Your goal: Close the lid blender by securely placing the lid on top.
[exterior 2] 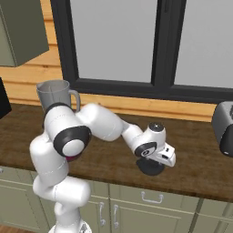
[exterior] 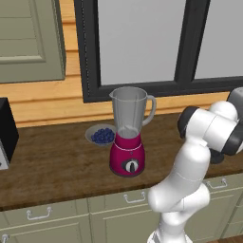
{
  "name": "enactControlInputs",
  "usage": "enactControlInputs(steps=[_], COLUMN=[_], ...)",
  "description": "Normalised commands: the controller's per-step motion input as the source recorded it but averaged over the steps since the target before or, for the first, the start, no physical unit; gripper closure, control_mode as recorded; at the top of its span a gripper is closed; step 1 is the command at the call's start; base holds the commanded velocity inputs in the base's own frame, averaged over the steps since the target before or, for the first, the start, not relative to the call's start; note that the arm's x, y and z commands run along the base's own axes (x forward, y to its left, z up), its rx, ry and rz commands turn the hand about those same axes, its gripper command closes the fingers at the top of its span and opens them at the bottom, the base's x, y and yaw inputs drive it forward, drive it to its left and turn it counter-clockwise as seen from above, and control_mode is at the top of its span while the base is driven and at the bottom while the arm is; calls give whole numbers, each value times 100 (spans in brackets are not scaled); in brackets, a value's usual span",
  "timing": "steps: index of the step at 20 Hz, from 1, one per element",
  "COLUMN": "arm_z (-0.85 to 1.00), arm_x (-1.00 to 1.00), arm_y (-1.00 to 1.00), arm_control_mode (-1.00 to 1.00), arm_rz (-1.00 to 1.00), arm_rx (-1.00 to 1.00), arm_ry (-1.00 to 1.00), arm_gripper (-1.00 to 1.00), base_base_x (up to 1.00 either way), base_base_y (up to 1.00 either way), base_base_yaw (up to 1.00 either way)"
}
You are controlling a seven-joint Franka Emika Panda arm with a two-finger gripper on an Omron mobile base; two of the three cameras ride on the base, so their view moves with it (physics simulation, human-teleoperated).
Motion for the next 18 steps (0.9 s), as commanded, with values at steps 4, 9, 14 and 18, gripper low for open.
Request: enactControlInputs(steps=[4,9,14,18], arm_z=[-39,-43,-48,-17], arm_x=[-30,-35,-38,-9], arm_y=[18,20,20,6], arm_control_mode=[-100,-100,-100,-100], arm_rz=[-3,-4,-5,-1], arm_rx=[-2,-2,-1,0], arm_ry=[7,6,1,0], arm_gripper=[100,100,100,100], base_base_x=[0,0,0,0], base_base_y=[0,0,0,0], base_base_yaw=[0,0,0,0])
